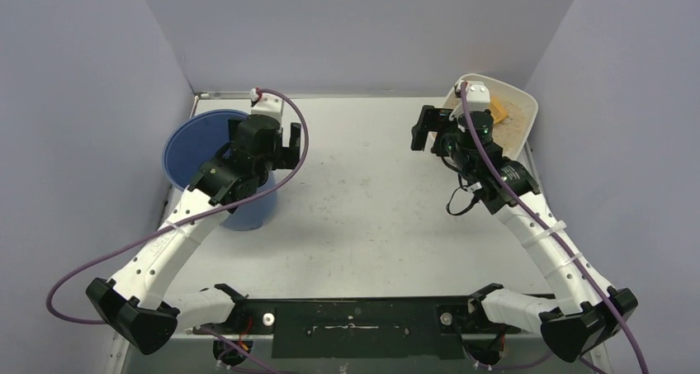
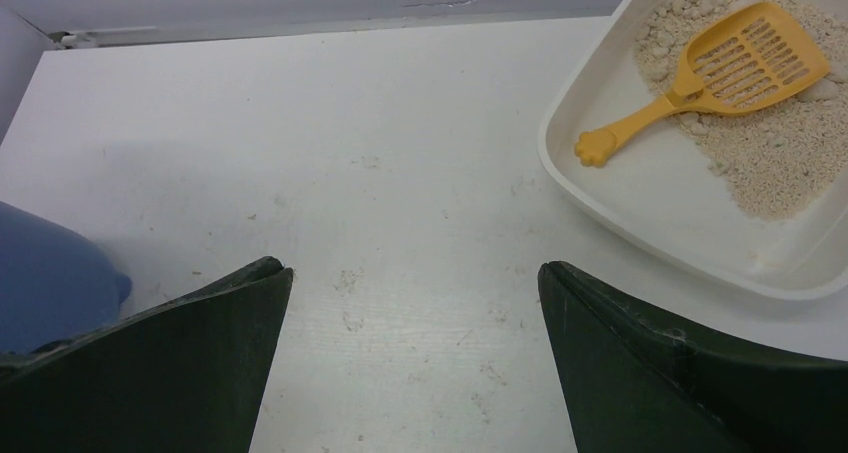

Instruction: Clean the litter box

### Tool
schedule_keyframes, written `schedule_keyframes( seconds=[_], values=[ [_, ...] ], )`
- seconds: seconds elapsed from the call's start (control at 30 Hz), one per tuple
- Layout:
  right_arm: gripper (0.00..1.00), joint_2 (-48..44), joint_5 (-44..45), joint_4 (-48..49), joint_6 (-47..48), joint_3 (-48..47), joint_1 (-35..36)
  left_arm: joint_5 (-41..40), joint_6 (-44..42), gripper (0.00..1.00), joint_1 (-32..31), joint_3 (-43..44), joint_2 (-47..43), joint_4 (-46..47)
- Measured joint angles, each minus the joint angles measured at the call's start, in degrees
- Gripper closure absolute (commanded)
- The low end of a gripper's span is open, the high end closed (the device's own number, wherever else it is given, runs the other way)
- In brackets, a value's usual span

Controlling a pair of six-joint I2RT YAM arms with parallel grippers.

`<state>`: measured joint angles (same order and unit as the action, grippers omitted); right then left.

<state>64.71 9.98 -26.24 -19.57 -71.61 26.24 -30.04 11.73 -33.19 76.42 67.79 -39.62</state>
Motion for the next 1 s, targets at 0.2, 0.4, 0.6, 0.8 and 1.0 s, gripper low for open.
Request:
schedule_keyframes(
  seconds=[0.2, 0.4, 0.6, 0.8, 1.0],
  values=[
    [0.00, 1.9, -0.9, 0.1, 0.1, 0.0, 0.0, -0.5, 0.3, 0.09, 0.0, -0.5, 2.3, -1.4],
    [0.00, 5.0, -1.2, 0.3, 0.1, -0.2, 0.0, -0.9, 1.2, 0.21, 0.0, -1.8, 4.1, -1.7],
    [0.00, 10.1, 0.4, -0.1, -0.2, -1.4, 0.0, -0.9, 1.7, 0.45, 0.0, -2.6, 6.3, -1.8],
    [0.05, 14.4, 2.4, 0.0, -0.8, -3.7, -2.4, -1.2, 1.6, 0.79, 0.0, -2.6, 6.3, -1.8],
    [0.08, 19.2, 2.4, 0.1, -3.2, -5.2, -8.3, -1.8, 0.4, 1.00, 0.0, -2.3, 6.7, -1.9]
  ],
)
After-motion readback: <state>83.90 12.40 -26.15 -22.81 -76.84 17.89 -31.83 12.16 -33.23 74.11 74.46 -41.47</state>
